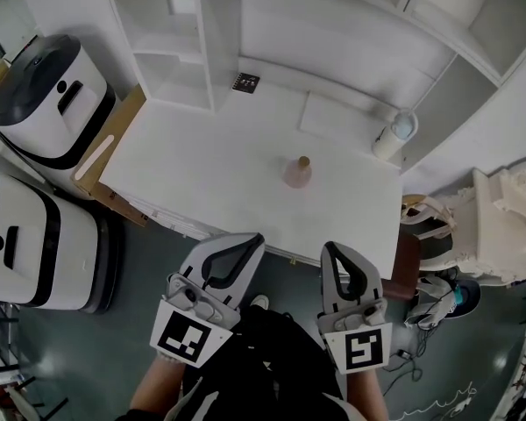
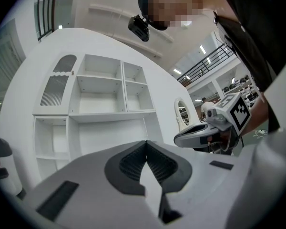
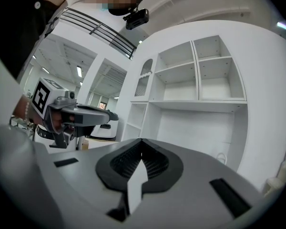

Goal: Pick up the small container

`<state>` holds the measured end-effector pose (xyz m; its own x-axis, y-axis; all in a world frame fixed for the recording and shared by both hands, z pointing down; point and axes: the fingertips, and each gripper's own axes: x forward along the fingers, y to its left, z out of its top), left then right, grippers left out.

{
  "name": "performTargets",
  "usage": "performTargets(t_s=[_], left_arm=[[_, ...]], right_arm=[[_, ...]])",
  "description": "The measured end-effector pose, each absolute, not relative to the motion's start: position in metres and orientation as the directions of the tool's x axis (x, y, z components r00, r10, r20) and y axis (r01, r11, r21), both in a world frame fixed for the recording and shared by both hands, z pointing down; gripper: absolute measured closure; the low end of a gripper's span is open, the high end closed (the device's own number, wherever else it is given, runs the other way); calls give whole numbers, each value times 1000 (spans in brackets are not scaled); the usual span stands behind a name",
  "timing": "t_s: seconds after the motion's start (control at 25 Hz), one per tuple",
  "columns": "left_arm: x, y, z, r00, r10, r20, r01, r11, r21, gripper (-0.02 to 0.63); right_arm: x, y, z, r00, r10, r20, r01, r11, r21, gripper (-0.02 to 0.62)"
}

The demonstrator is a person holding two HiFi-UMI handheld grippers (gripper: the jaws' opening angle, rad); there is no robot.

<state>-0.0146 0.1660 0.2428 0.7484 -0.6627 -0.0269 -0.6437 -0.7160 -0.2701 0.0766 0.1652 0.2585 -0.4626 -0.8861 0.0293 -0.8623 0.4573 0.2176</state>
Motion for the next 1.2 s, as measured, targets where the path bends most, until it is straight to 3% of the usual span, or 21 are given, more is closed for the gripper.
performTargets(t_s=[1.2], left_arm=[[0,99,252,753,-657,26,-633,-735,-243,604]], right_arm=[[102,107,290,-433,-893,121,-873,449,190,594]])
